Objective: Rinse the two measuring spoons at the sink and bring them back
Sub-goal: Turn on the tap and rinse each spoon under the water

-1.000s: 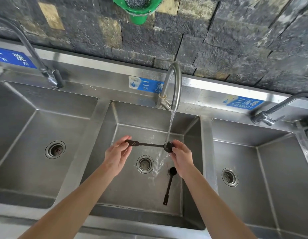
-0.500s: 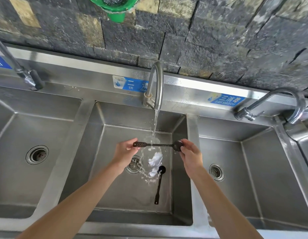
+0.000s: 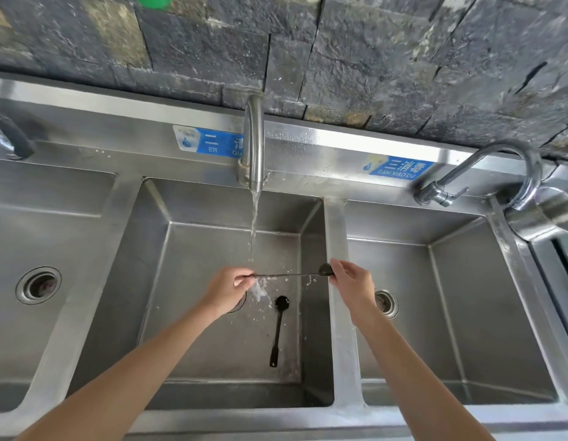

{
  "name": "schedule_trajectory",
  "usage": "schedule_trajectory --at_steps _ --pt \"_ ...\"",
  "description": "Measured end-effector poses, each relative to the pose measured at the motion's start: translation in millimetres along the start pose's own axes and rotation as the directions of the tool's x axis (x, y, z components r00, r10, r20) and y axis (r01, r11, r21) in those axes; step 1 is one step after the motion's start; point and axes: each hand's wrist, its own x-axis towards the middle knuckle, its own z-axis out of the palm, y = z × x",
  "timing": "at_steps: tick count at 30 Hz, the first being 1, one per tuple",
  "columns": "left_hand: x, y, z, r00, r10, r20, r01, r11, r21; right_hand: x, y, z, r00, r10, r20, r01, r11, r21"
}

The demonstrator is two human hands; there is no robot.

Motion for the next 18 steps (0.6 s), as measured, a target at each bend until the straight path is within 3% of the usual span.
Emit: schedule_trajectory --at_steps 5,9,13,18 --pt "-12 -36 2 0.990 -0.073 0.117 0.052 0.983 0.179 -6 6 27 0.984 0.078 0.160 -0.072 0.996 -0.045" --pt "-30 -59 0 0.984 -0.062 0.168 0.016 0.965 0.262 -12 17 60 0.970 0.110 0.216 -0.104 0.994 -0.039" --pt "-37 -75 2 0.956 -0.147 0.254 0.082 0.965 0.251 -9 33 97 0.962 0.164 0.219 -0.158 0.986 -0.044" --pt "-46 -100 9 0.929 -0.261 0.263 0.227 0.962 0.154 6 65 140 0.926 0.275 0.258 -0.282 0.959 -0.007"
